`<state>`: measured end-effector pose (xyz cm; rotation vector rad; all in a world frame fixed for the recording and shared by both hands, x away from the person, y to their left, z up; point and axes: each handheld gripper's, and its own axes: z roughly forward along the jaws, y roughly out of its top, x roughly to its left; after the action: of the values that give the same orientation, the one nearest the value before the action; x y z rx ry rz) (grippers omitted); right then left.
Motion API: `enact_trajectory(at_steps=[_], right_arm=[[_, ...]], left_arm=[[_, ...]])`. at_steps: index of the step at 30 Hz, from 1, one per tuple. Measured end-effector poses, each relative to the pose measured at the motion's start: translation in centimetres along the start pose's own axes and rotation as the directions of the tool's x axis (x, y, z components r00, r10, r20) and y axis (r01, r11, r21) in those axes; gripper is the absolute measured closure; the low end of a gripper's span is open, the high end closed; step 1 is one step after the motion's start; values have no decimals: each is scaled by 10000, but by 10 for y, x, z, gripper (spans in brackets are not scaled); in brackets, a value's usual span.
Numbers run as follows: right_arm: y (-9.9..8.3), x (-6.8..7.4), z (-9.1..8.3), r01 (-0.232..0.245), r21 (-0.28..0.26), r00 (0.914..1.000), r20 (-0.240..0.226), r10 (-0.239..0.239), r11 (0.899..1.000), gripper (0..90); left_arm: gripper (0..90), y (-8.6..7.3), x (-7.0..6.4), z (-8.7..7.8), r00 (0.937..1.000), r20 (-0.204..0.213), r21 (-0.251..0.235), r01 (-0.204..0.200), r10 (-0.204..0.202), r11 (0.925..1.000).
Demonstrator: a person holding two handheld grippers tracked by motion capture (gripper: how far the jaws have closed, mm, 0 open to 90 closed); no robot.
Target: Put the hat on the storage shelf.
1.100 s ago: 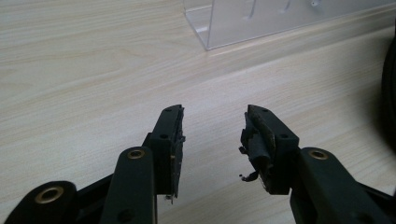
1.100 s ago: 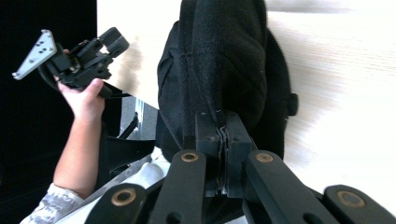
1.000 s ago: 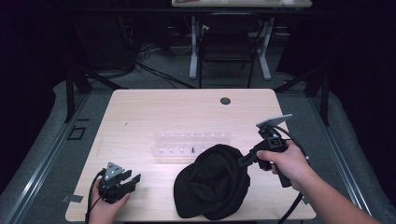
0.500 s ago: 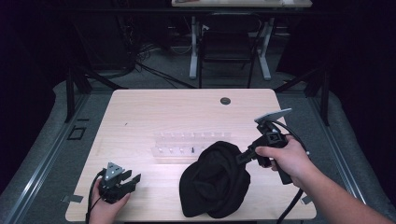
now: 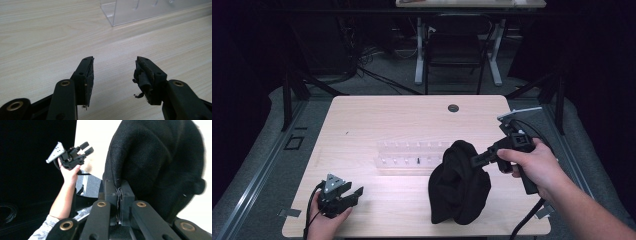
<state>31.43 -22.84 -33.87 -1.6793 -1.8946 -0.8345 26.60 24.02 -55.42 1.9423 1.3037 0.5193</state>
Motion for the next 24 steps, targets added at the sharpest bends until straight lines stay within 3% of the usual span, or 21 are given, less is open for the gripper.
enact_trajectory(at_steps=[2, 12, 14, 16, 24], right_arm=[[0, 1, -8, 182, -235, 9997, -150, -185, 9996, 882], [3, 2, -29, 189, -942, 9968, -754, -260, 9954, 883], [4, 4, -32, 185, -1102, 9956, -897, -285, 9937, 883], [6, 9, -37, 222, -1294, 9933, -1100, -366, 9913, 883], [14, 20, -44, 462, -1659, 9897, -1265, -677, 9851, 883]], left_arm=[[478, 0, 0, 0, 10000, -51, 17, -17, 17, 10000], [475, -1, 2, 1, 10000, -76, 12, 47, -47, 10000], [474, 0, 2, 0, 10000, -73, 183, 4, -3, 9998], [470, -1, 1, 1, 9999, -94, 14, 48, -48, 10000], [466, -1, 3, 1, 9999, -81, 27, 70, -70, 10000]])
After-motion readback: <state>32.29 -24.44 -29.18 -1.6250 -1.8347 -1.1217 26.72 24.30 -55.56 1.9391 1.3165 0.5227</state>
